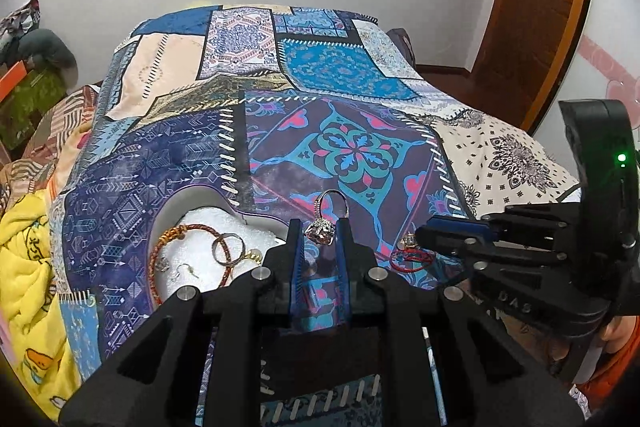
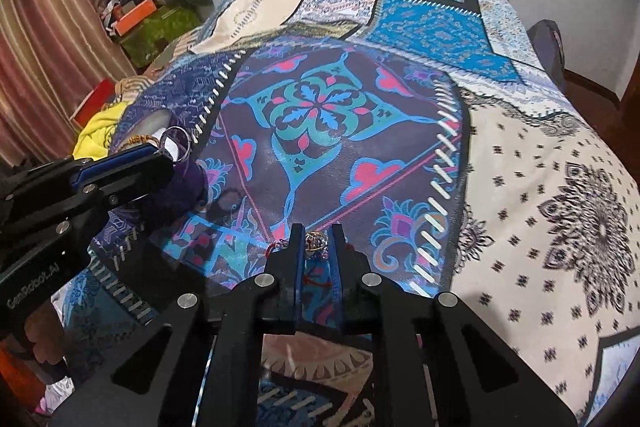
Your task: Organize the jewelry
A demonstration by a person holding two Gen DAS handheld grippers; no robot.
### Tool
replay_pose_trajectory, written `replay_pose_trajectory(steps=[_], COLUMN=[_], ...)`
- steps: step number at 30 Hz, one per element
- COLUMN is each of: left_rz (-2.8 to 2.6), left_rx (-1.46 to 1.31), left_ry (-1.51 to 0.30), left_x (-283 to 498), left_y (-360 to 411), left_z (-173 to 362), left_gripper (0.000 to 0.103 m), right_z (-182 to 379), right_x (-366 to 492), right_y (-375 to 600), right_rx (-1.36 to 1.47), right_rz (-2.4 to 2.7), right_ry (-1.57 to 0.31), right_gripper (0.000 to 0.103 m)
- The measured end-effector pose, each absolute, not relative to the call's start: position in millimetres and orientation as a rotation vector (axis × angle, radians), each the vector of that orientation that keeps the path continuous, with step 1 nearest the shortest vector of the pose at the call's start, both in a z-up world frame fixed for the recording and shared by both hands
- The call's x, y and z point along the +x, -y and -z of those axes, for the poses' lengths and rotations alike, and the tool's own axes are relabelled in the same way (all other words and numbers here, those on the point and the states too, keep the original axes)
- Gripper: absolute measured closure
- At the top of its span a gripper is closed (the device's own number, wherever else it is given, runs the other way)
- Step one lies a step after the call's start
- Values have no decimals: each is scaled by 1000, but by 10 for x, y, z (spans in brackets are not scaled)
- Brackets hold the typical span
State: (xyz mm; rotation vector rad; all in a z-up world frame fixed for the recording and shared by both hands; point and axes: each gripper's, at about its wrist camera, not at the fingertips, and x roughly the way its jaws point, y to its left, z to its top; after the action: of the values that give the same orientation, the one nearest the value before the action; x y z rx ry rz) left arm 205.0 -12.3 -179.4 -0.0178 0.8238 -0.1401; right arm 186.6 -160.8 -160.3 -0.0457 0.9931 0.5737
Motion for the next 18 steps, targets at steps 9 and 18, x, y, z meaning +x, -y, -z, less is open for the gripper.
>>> replay_pose_trajectory(steps=[9, 18], left_rz=[135, 130], left_rx=[-23, -37], left_ry=[-812, -824], left_x=[1894, 1797], left_y=[80, 28], left_z=[1704, 1724], left_gripper=[89, 89], right_z=[1512, 1650], right_x=[1673, 1586], right_y=[1743, 1474], right_rx=[-100, -106], right_rz=[-552, -633], right_ry=[-988, -1065], right_gripper=[94, 75])
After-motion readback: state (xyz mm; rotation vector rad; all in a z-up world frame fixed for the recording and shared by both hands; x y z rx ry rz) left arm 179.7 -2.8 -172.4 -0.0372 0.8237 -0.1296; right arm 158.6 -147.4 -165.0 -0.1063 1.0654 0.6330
